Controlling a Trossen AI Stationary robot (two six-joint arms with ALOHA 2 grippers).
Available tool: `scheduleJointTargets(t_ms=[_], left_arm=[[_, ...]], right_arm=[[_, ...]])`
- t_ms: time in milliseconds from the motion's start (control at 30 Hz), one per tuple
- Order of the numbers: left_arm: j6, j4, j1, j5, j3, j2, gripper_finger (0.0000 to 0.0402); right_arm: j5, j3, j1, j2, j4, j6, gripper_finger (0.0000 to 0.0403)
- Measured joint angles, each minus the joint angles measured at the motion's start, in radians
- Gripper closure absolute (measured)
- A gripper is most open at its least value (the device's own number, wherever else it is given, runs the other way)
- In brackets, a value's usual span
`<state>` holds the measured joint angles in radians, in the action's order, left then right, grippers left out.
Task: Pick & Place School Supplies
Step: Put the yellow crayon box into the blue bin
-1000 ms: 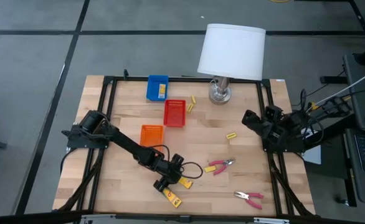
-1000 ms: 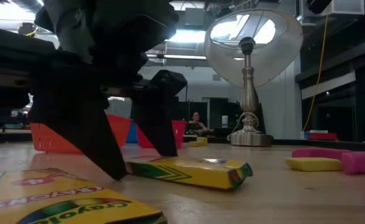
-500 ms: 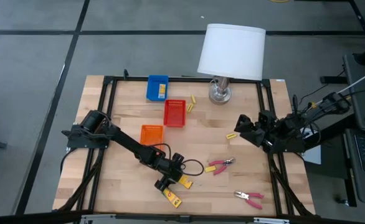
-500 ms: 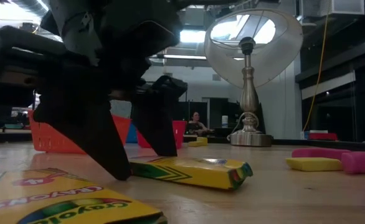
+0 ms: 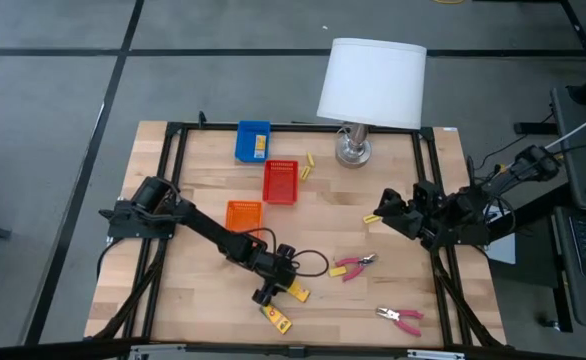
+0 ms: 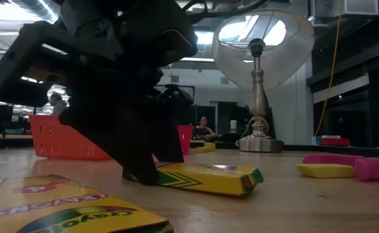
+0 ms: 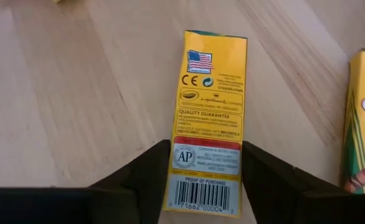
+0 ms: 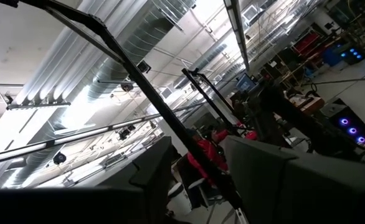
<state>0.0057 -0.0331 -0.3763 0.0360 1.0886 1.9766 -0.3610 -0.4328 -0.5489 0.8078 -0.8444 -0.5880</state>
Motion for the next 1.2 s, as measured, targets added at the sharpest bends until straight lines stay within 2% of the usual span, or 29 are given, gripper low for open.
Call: scheduleJointTargets(t_ms=[267,467,633,800,1000,1100,1200], left_arm=[[-0.129,0.051,0.029,-0.025,-0.004,-0.008,0.0231],[-0.243,0.073,0.066,-0.121,-0.004,-0.042,0.0230],[-0.301,0.077,0.123,-0.275,-0.004,-0.135,0.0229],[-0.394,-0.106,0.201,-0.479,-0.003,-0.272,0.0229],[-0.788,-0.418,0.311,-0.759,-0.003,-0.451,0.0229],[-0.980,-0.538,0.373,-0.833,-0.003,-0.514,0.0229],[-1.142,-0.624,0.456,-0.852,-0.002,-0.551,0.0229]], right_arm=[[-0.041,0.000,-0.026,0.000,0.000,-0.003,0.0247],[-0.078,0.000,-0.048,0.000,-0.001,-0.002,0.0247],[-0.104,0.000,-0.070,0.000,-0.001,0.011,0.0247],[-0.131,0.000,-0.086,0.000,-0.003,0.028,0.0247],[-0.149,0.000,-0.088,0.000,-0.005,0.051,0.0247],[-0.156,0.000,-0.088,0.000,-0.008,0.069,0.0247],[-0.159,0.000,-0.088,0.000,-0.008,0.073,0.0247]])
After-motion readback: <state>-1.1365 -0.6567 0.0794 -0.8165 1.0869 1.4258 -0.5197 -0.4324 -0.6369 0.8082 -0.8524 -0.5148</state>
